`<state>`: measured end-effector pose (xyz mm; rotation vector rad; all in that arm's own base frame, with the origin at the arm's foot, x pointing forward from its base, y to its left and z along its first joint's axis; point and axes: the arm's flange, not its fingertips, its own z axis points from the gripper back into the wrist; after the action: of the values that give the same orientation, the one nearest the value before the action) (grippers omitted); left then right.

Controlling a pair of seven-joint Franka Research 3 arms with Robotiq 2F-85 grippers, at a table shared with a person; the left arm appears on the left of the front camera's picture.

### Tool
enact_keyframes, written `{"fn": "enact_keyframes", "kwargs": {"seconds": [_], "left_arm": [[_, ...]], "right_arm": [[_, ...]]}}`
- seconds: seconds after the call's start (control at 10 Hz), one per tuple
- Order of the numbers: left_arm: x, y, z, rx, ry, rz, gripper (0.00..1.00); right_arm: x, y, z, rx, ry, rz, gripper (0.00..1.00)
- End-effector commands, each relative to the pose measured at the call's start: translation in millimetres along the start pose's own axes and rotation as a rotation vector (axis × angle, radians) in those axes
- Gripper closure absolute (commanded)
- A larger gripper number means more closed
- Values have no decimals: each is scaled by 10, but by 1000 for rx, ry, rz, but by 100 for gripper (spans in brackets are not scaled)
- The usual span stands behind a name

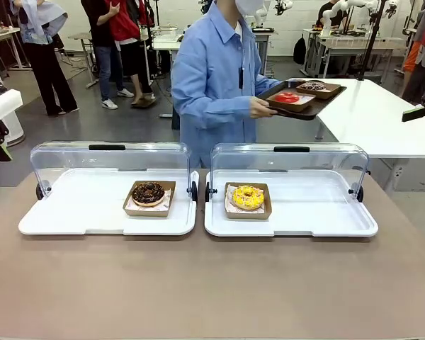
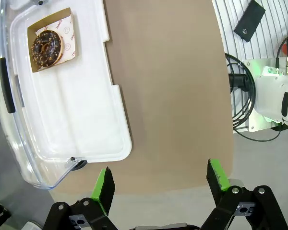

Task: Provide the desired donut to the person.
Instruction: Place the picked Paper togo box onto the Handle tray extended by the person.

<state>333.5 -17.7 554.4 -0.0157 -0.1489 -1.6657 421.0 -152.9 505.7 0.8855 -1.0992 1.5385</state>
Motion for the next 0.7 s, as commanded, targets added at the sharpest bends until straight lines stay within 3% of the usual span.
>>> {"fn": "enact_keyframes", "kwargs": {"seconds": [0.0,0.5,0.6], "left_arm": [[-23,-22,-25,-4,-6,4,0],[0,0,-1,0,0,0,0],[-241,-138,86,53,-181,-48,0]], "right_arm": [[14,5,-24,-6,8,-13,0],[14,5,-24,-6,8,-13,0],[14,5,-24,-6,8,-13,0]]}}
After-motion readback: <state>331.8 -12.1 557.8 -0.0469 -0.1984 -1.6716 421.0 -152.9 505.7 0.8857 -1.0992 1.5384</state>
